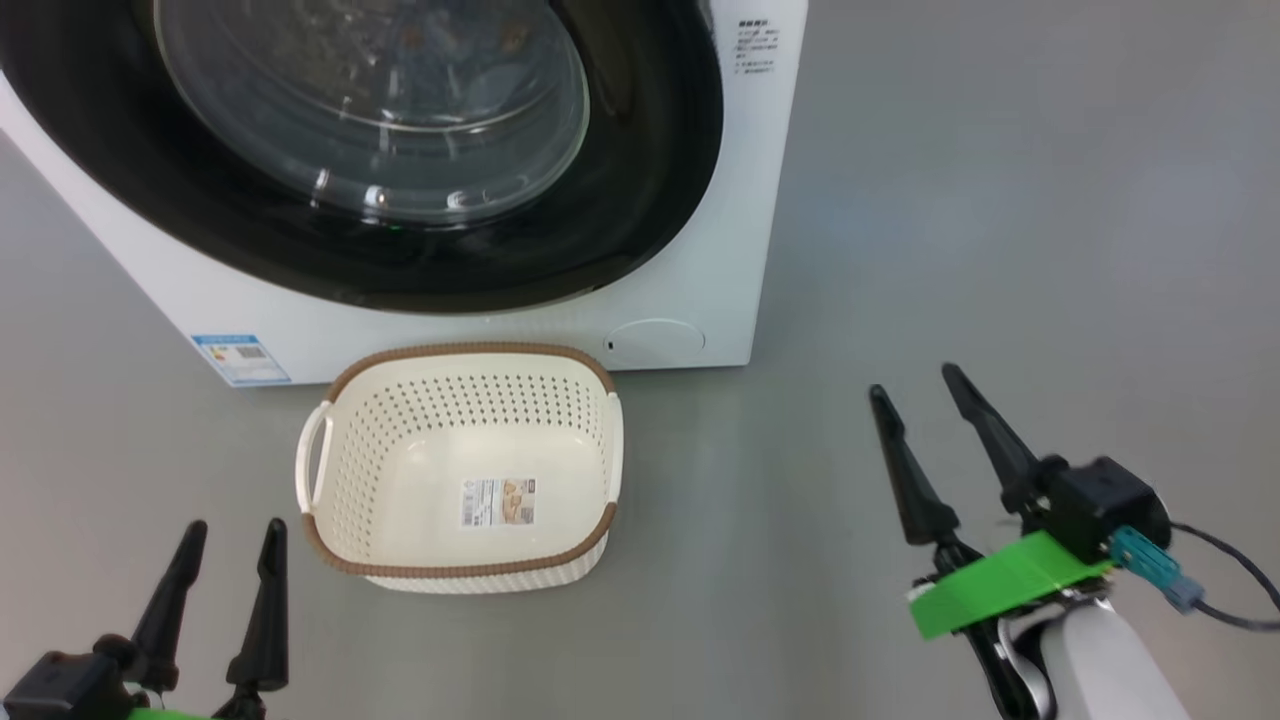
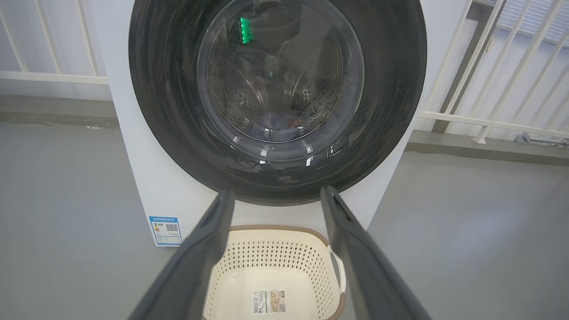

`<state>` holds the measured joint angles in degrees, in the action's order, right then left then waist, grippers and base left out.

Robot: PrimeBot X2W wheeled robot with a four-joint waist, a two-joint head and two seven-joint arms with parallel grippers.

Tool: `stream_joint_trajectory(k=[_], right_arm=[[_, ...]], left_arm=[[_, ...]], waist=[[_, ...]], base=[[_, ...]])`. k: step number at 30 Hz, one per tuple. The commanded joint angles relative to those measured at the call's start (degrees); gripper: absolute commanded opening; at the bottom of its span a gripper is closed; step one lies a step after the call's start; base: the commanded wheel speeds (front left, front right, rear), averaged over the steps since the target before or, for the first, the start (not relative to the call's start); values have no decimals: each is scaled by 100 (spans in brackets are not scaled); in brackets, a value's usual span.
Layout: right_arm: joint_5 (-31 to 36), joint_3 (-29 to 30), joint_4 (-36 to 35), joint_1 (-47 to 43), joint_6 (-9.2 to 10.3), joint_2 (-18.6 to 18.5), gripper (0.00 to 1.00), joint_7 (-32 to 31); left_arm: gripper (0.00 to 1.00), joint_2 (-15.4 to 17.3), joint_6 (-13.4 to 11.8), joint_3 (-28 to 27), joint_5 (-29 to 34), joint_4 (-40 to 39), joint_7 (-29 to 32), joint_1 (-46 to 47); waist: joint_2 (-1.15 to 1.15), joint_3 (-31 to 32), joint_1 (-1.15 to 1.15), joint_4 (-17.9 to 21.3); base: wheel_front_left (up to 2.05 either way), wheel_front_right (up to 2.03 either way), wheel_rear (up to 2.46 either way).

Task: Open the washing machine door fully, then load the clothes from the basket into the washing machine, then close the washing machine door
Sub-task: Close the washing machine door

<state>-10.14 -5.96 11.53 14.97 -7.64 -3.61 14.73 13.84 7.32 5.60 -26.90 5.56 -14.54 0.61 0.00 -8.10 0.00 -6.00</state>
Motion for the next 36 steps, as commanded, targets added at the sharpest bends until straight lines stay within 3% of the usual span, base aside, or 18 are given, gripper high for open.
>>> stream_joint_trajectory(k=[1, 19, 36], right_arm=[[-88, 2, -252, -177, 15, 73, 100, 27], [-229, 345, -789, -1191, 15, 73, 100, 27], [-202, 542, -810, -1571, 15, 73, 100, 27]], left_arm=[[100, 79, 17, -265, 109, -106, -46, 10], [100, -146, 17, -666, 497, -137, -46, -385], [100, -292, 17, -779, 807, -237, -46, -611]], waist=[[0, 163, 0, 89], [0, 410, 0, 164], [0, 518, 0, 196]], base=[[0, 0, 0], [0, 0, 0], [0, 0, 0]])
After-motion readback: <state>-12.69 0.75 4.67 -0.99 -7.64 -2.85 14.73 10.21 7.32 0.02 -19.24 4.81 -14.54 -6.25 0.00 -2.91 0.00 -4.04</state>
